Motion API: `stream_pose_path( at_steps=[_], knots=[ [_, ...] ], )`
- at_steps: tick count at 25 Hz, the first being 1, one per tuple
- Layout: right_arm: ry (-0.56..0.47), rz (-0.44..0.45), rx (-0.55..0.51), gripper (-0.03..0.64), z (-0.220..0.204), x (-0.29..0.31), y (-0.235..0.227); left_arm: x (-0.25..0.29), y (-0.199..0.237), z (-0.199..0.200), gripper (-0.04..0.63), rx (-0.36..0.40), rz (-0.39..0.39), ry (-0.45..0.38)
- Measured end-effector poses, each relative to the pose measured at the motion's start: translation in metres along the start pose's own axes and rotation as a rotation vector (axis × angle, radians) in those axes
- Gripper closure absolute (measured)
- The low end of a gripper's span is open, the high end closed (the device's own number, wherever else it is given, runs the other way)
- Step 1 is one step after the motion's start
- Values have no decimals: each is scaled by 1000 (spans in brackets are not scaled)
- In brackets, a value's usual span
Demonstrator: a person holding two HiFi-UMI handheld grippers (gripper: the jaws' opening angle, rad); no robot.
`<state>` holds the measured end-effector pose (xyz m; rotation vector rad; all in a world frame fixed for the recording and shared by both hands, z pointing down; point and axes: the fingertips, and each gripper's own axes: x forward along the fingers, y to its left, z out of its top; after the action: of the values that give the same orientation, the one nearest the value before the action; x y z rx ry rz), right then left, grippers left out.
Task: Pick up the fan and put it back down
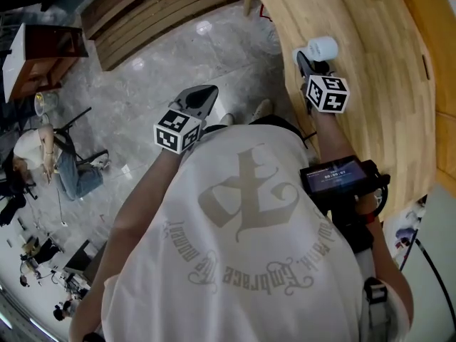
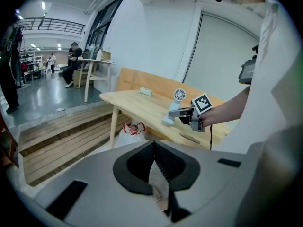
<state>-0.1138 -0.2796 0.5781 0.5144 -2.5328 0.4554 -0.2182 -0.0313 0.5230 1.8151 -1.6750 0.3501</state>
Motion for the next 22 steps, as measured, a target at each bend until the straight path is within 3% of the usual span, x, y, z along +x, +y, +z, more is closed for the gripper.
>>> stream_pose_path(
  at_steps=[22],
  knots=[
    [-134,-151,52,468,-17,-139,34,-10,-57,-1,584,144,-206,-20]
  ],
)
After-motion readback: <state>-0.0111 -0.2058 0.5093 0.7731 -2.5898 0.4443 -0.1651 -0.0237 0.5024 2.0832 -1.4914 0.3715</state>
